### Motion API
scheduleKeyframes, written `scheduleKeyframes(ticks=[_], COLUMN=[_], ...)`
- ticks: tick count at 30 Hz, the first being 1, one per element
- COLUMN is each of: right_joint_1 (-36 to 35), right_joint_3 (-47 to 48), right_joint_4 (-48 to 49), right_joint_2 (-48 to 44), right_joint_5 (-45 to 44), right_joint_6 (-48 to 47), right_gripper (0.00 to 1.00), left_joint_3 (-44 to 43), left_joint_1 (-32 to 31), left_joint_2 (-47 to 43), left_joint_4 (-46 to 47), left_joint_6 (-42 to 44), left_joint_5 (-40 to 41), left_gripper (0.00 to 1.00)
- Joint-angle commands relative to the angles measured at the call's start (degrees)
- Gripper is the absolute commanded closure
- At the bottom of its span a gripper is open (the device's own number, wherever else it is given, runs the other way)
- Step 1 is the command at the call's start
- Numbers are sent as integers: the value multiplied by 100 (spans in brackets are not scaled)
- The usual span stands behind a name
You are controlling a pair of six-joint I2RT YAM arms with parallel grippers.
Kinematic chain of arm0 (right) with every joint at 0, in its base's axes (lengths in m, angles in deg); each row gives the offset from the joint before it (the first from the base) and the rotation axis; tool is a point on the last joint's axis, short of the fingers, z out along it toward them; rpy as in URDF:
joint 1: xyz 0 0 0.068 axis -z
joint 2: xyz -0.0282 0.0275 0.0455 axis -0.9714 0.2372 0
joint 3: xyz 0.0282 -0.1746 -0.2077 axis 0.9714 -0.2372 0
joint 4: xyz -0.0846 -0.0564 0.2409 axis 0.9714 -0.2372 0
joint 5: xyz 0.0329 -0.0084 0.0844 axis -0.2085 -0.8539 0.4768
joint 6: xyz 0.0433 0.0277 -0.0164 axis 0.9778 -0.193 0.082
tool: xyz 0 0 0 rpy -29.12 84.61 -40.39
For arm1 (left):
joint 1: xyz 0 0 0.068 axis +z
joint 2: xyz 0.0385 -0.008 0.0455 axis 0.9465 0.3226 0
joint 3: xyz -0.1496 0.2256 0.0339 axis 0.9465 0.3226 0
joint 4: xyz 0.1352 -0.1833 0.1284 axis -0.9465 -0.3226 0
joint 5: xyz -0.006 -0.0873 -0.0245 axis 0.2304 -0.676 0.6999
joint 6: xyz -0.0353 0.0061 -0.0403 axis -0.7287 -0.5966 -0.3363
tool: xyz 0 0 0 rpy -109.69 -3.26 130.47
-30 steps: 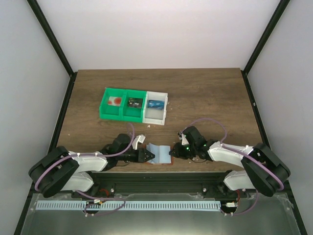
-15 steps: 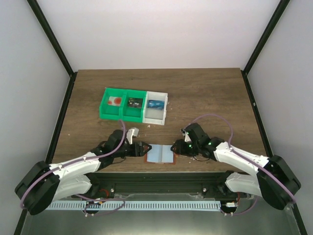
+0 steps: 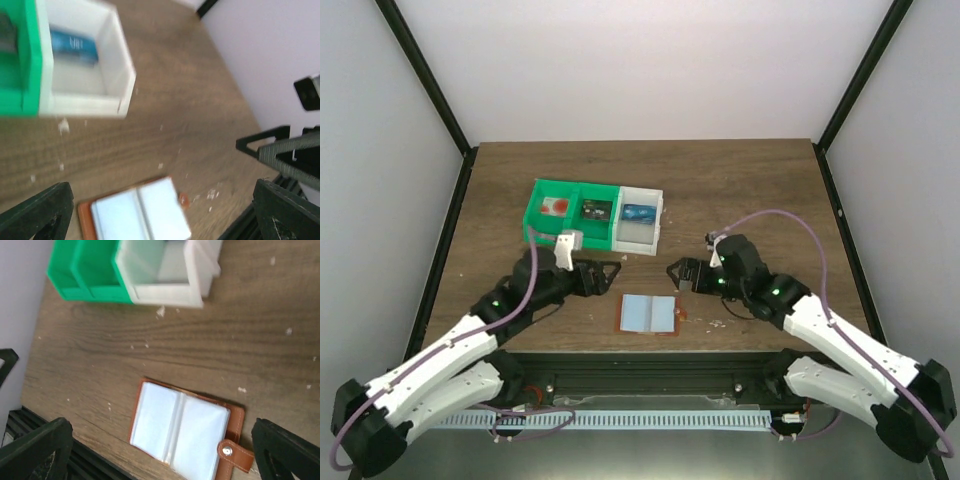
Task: Take the credit cards out of the card holder
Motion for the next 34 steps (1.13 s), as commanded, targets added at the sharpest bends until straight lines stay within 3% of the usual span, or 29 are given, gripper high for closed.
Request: scheduleKeyframes(ticks=[1,5,12,34], right_joint_1=[-31,-31,-31,-32], right_joint_3=[591,1124,1739,1267], right_joint_4=[-468,-879,-1164,-1042], right_joint_2=[-436,-704,-1319,-2005], right_joint_5=[-505,-676,-1096,-1017], right_joint_6=[-131,-189,-431,-52], right_gripper=[0,0,0,0], left_joint_3=[-751,-1463,-2060,-1382], left_joint_1=[24,32,33,39], left_joint_2=[-528,-841,-1202,-2283], left_joint_4=[-925,-1413,-1937,-1655], left_joint_6=[581,786,1175,682], left_joint_5=[905,1264,1178,1030], left_gripper=[0,0,0,0])
